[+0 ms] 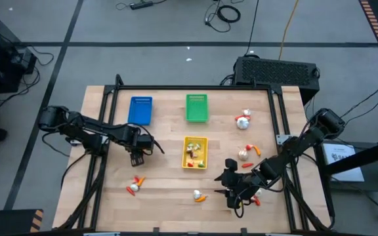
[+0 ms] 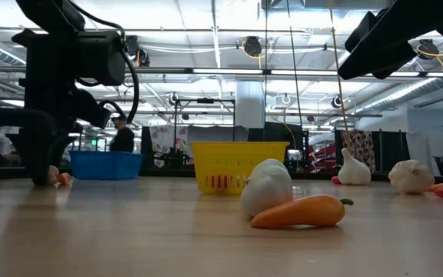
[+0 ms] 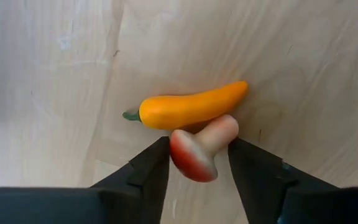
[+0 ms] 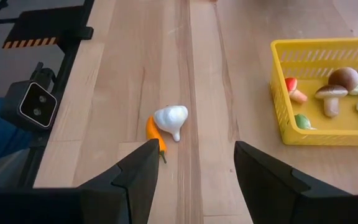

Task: Sort produce into baskets
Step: Put the red mushroom into the yellow bin

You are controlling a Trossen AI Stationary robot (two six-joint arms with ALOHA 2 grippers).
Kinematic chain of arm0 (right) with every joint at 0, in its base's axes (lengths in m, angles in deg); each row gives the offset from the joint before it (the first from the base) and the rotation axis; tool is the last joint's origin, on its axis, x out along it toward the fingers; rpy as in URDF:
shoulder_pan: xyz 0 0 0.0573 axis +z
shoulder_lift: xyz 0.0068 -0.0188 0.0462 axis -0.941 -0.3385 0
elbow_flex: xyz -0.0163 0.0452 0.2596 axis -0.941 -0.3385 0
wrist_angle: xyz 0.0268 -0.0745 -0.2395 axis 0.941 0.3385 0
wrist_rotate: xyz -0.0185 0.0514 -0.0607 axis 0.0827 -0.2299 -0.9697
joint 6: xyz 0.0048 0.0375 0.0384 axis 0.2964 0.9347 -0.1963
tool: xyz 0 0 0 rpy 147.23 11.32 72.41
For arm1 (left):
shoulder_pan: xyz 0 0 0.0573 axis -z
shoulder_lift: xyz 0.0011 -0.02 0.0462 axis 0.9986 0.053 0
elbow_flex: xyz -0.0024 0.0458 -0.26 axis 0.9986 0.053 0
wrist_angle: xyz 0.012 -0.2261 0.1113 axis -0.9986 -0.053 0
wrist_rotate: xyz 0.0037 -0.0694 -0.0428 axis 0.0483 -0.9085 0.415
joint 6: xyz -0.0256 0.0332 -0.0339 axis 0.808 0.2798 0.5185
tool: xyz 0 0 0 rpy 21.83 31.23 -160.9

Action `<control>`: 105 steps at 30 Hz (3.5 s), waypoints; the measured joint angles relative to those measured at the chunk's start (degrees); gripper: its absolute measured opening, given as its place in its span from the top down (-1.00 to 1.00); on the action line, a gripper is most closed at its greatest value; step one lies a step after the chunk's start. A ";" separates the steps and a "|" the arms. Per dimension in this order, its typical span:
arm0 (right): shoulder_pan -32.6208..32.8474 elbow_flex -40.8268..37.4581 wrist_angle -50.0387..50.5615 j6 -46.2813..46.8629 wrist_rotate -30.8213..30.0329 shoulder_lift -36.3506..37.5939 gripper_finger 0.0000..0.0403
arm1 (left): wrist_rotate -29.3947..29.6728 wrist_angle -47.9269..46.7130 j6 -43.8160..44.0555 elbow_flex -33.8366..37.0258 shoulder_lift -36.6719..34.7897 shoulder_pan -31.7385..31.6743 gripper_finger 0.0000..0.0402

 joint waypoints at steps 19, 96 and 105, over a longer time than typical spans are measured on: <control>-0.02 -0.02 0.00 0.09 0.01 0.00 0.01 | -10.06 6.46 2.44 -6.21 0.00 0.19 0.54; 0.02 -0.04 -1.71 0.35 0.20 -0.02 0.01 | -4.77 -5.62 42.14 -14.99 4.61 29.86 0.08; 0.02 -0.02 -1.70 0.33 0.20 -0.02 0.01 | -7.66 0.56 42.37 -9.75 4.61 29.72 0.08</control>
